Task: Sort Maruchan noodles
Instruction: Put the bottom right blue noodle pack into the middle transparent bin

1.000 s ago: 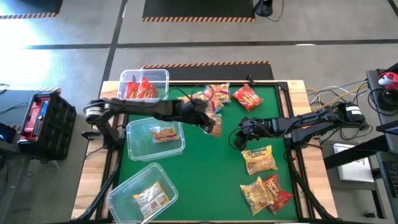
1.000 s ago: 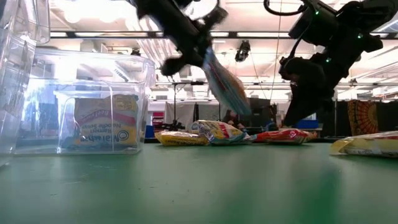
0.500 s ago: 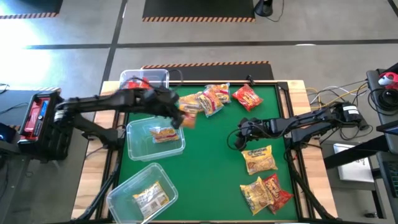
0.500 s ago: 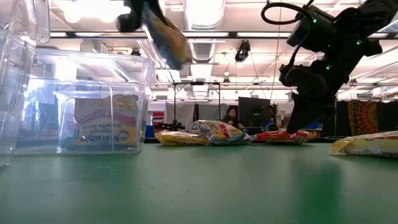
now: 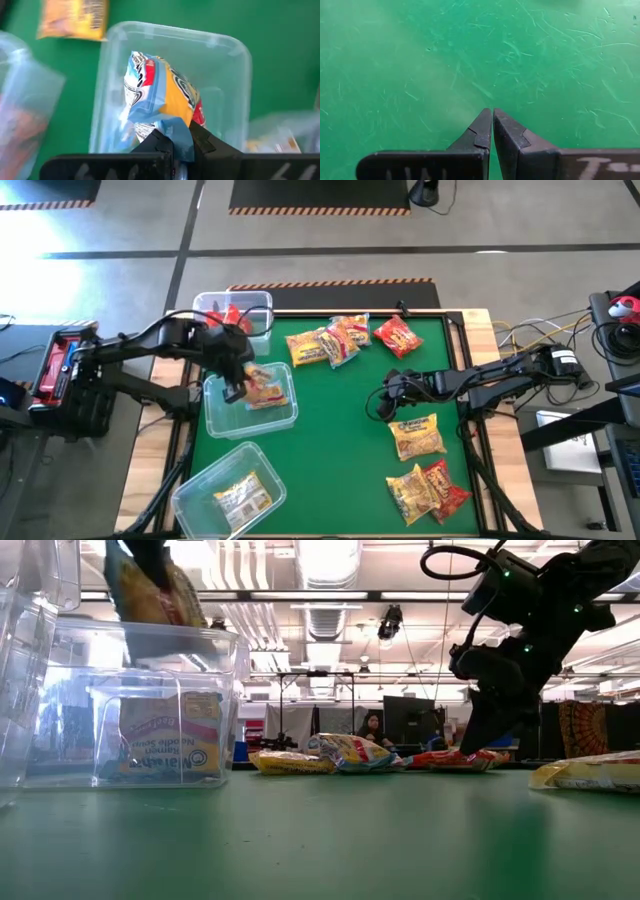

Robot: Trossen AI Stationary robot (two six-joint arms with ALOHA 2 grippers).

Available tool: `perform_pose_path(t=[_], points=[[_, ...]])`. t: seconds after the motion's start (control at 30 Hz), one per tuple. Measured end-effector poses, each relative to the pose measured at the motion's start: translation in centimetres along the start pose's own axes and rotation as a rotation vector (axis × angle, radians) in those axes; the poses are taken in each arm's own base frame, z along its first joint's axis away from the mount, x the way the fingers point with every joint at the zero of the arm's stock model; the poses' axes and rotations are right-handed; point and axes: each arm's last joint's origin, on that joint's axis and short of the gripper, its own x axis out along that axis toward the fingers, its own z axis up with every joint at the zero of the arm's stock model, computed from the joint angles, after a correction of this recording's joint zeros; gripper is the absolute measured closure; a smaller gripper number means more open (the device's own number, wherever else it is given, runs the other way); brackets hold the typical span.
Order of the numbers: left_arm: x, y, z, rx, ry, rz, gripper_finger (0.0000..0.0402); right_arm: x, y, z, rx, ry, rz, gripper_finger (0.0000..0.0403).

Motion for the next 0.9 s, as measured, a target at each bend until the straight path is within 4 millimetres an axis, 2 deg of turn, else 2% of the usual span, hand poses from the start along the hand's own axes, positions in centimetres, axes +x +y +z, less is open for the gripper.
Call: perform_pose_path(t=[0.2, 0.33, 0.6, 0.8, 0.9], points=[[0.8, -0.4, 0.3, 0.195, 0.036, -0.095, 0.0401, 0.0, 0.0, 0.0, 0.002, 0.000, 0.000, 0.0394], [2.4, -0.4, 0.4, 0.269, 0.093, -0.092, 0.0401, 0.0, 0.0, 0.0, 0.001, 0.001, 0.000, 0.0394], [7.0, -0.5, 0.6, 0.307, 0.226, -0.125, 0.0401, 0.0, 0.0, 0.0, 0.001, 0.001, 0.000, 0.0394], [8.7, -0.6, 1.5, 0.281, 0.167, -0.104, 0.0398, 0.0, 0.0, 0.0, 0.000, 0.001, 0.000, 0.0394], [9.2, -0.6, 1.6, 0.245, 0.196, -0.099, 0.0386, 0.0, 0.0, 0.0, -0.002, 0.001, -0.001, 0.0394]])
